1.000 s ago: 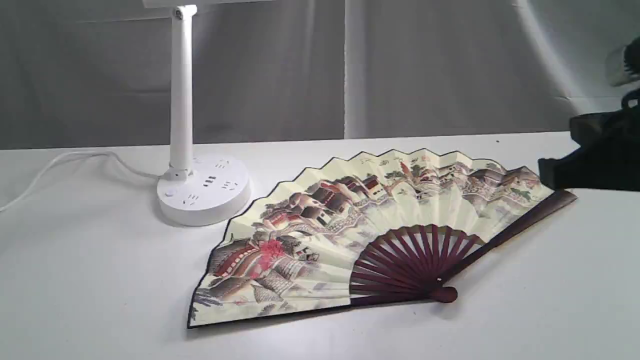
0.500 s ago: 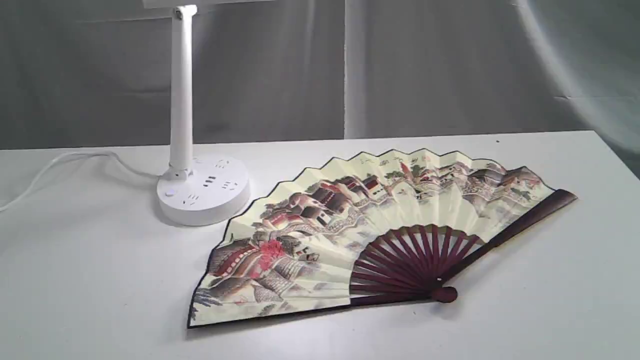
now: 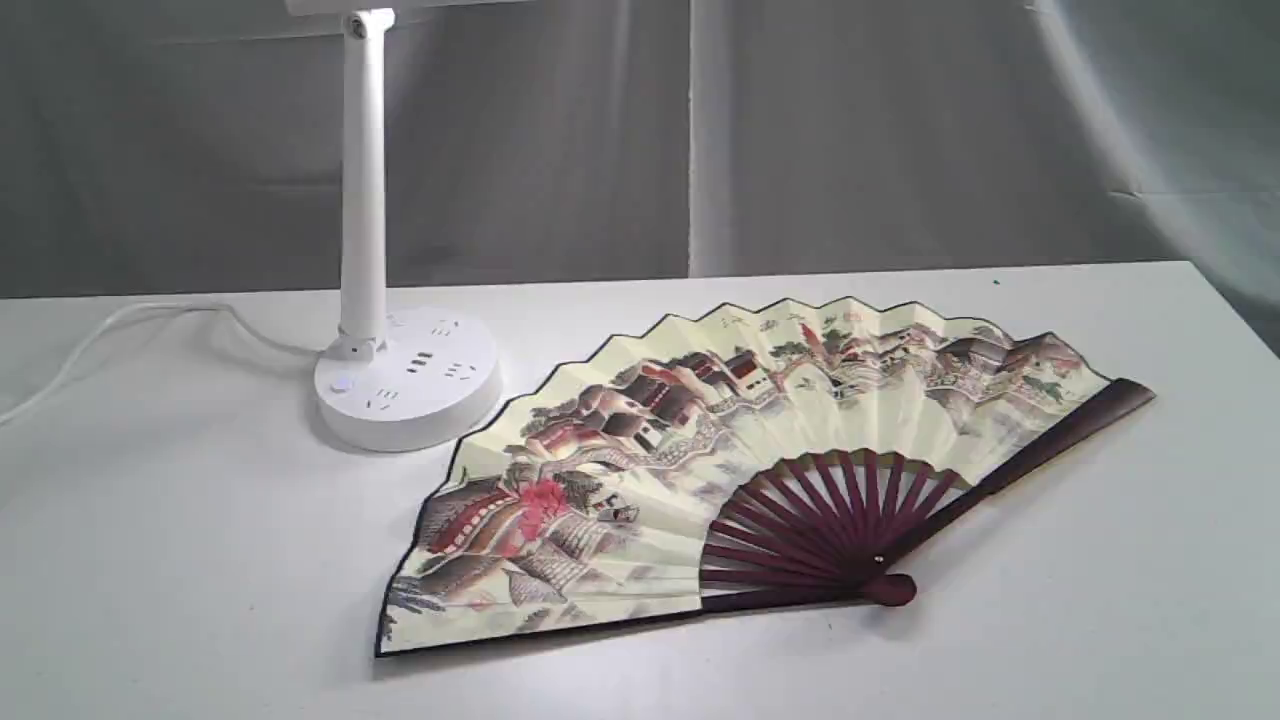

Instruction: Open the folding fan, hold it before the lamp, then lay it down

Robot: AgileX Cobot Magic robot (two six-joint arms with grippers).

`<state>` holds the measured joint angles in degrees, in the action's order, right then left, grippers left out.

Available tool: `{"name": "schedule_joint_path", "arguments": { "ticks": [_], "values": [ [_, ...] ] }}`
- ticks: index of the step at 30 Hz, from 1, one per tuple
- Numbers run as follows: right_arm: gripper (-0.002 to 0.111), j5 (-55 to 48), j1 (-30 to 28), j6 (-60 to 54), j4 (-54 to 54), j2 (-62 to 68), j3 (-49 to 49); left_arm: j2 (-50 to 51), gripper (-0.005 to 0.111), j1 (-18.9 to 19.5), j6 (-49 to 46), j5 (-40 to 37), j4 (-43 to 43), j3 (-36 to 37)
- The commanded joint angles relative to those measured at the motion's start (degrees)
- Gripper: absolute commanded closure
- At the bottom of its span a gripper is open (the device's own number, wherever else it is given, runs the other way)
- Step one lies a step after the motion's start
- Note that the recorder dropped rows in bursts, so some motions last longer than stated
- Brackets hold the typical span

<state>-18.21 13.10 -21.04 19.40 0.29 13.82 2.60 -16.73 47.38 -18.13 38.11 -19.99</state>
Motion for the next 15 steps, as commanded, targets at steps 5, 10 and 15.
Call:
{"name": "schedule_joint_path", "arguments": {
  "ticks": [5, 10, 15],
  "values": [
    [0.108, -0.6, 0.2, 0.1, -0.8, 0.0, -0.3, -0.6, 0.107, -0.2, 0.2, 0.1, 0.1, 0.4],
    [0.108, 4.1, 0.2, -1.3, -8.7, 0.0, -0.4, -0.6, 0.107, -0.2, 0.2, 0.1, 0.1, 0.4],
    [0.108, 15.4, 0.2, -1.6, -18.0, 0.0, -6.5, -0.6, 0.107, -0.2, 0.2, 0.1, 0.1, 0.4]
  ]
}}
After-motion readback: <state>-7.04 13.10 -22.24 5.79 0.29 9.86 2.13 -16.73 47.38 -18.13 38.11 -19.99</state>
